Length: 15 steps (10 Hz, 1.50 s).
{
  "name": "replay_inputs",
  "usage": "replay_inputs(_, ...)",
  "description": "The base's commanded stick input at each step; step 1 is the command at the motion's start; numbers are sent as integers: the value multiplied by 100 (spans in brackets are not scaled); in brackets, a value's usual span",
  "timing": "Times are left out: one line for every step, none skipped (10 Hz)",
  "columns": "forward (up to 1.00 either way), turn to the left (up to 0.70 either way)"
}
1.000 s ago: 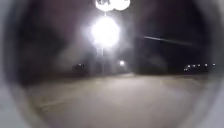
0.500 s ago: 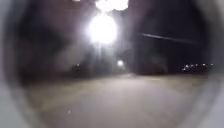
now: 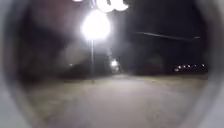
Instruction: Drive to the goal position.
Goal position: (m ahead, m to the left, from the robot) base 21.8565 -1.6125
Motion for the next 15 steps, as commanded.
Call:
replay_inputs(100,0)
replay_inputs(100,0)
replay_inputs(100,0)
replay_inputs(100,0)
replay_inputs(100,0)
replay_inputs(100,0)
replay_inputs(100,0)
replay_inputs(100,0)
replay_inputs(100,0)
replay_inputs(100,0)
replay_inputs(100,0)
replay_inputs(100,0)
replay_inputs(100,0)
replay_inputs(100,0)
replay_inputs(100,0)
